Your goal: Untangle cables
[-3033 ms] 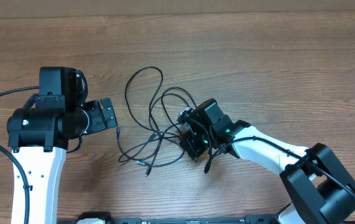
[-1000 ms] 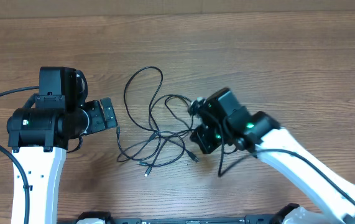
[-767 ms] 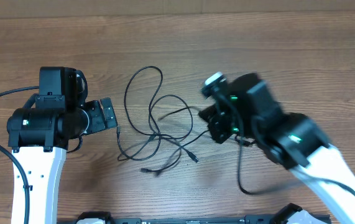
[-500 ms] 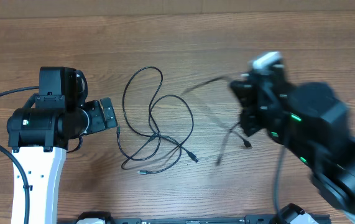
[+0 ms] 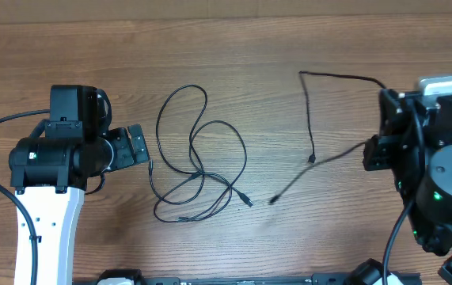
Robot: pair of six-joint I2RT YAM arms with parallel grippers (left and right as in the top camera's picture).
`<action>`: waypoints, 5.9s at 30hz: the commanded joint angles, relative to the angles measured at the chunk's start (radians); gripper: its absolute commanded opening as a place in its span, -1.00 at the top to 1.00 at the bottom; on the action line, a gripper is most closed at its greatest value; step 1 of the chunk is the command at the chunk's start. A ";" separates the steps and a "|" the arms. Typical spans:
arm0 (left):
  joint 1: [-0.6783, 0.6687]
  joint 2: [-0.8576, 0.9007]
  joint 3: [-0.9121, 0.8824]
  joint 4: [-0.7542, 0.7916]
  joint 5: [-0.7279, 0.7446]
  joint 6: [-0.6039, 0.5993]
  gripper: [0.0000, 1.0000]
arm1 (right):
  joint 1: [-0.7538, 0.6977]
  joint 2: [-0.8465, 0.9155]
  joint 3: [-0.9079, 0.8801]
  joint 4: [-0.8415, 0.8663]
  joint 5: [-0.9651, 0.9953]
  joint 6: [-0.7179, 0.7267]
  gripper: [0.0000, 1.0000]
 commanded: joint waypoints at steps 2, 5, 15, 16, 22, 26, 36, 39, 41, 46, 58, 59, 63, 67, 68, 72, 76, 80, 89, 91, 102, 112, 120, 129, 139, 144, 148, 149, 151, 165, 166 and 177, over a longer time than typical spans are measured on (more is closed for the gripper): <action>0.005 0.005 0.002 0.002 0.006 0.019 -1.00 | -0.005 -0.005 0.020 -0.047 0.198 0.162 0.92; 0.005 0.005 0.002 0.002 0.006 0.019 -0.99 | -0.021 -0.005 0.020 -0.101 0.264 0.236 0.92; 0.005 0.005 0.002 0.002 0.006 0.019 -0.99 | -0.212 -0.005 0.019 -0.188 0.339 0.262 0.92; 0.005 0.005 0.002 0.002 0.006 0.019 -0.99 | -0.241 -0.005 0.019 -0.191 0.339 0.262 0.92; 0.005 0.005 0.002 0.002 0.006 0.019 -1.00 | -0.422 -0.005 0.019 -0.191 0.339 0.275 0.92; 0.005 0.005 0.002 0.002 0.006 0.019 -1.00 | -0.538 -0.003 0.016 -0.190 0.339 0.323 0.92; 0.005 0.005 0.002 0.002 0.006 0.019 -0.99 | -0.779 0.049 -0.067 -0.126 0.304 0.367 0.92; 0.005 0.005 0.002 0.002 0.006 0.019 -1.00 | -0.843 0.089 -0.099 -0.096 0.274 0.373 0.92; 0.005 0.005 0.002 0.002 0.006 0.019 -0.99 | -0.892 0.122 -0.115 -0.089 0.274 0.423 0.92; 0.005 0.005 0.002 0.002 0.006 0.019 -0.99 | -1.040 0.238 -0.126 -0.090 0.219 0.547 0.92; 0.005 0.005 0.002 0.002 0.006 0.019 -0.99 | -1.426 0.507 -0.126 -0.081 -0.056 0.729 0.92; 0.005 0.005 0.002 0.002 0.006 0.019 -0.99 | -1.456 0.524 -0.126 -0.077 -0.083 0.729 0.92; 0.005 0.005 0.002 0.002 0.006 0.019 -0.99 | -1.566 0.575 -0.127 -0.049 -0.220 0.729 0.92; 0.005 0.005 0.002 0.002 0.006 0.019 -0.99 | -1.666 0.594 -0.127 -0.005 -0.353 0.729 0.92; 0.005 0.005 0.002 0.002 0.006 0.019 -0.99 | -1.690 0.594 -0.127 0.008 -0.386 0.729 0.92; 0.005 0.005 0.002 0.002 0.006 0.019 -0.99 | -1.786 0.594 -0.127 0.056 -0.495 0.729 0.92; 0.005 0.005 0.002 0.002 0.006 0.019 -0.99 | -1.854 0.594 -0.127 0.074 -0.548 0.741 0.92; 0.005 0.005 0.002 0.002 0.006 0.019 -0.99 | -1.894 0.594 -0.130 0.105 -0.565 0.759 0.92; 0.005 0.005 0.002 0.002 0.006 0.019 -0.99 | -1.909 0.594 -0.130 0.226 -0.560 0.754 0.93; 0.005 0.005 0.002 0.002 0.006 0.019 -1.00 | -1.911 0.594 -0.130 0.270 -0.561 0.735 0.93; 0.005 0.005 0.002 0.002 0.006 0.019 -1.00 | -1.912 0.594 -0.132 0.315 -0.564 0.668 0.93; 0.005 0.005 0.002 0.002 0.006 0.019 -0.99 | -1.912 0.594 -0.149 0.209 -0.565 0.647 0.93; 0.005 0.005 0.002 0.002 0.006 0.019 -0.99 | -1.912 0.594 -0.279 0.192 -0.565 0.631 0.93; 0.005 0.005 0.002 0.002 0.006 0.019 -1.00 | -1.912 0.594 -0.379 0.161 -0.598 0.630 0.92; 0.005 0.005 0.002 0.002 0.006 0.019 -0.99 | -1.912 0.594 -0.455 0.115 -0.600 0.631 0.75; 0.005 0.005 0.002 0.002 0.006 0.019 -0.99 | -1.912 0.594 -0.489 0.099 -0.609 0.631 0.21; 0.005 0.005 0.002 0.002 0.006 0.019 -0.99 | -1.912 0.594 -0.494 0.073 -0.610 0.631 0.05; 0.005 0.005 0.002 0.002 0.006 0.019 -1.00 | -1.912 0.594 -0.494 0.071 -0.610 0.631 -0.01; 0.005 0.005 0.002 0.002 0.006 0.019 -0.98 | -1.912 0.594 -0.494 0.067 -0.615 0.631 -0.15; 0.005 0.005 0.002 0.002 0.006 0.019 -0.99 | -1.853 0.594 -0.494 0.113 -0.689 0.591 -0.73; 0.005 0.005 0.002 0.002 0.006 0.019 -0.99 | -1.834 0.594 -0.494 0.121 -0.689 0.577 -0.76; 0.005 0.005 0.002 0.002 0.006 0.019 -0.99 | -1.574 0.595 -0.494 0.222 -0.665 0.428 -0.90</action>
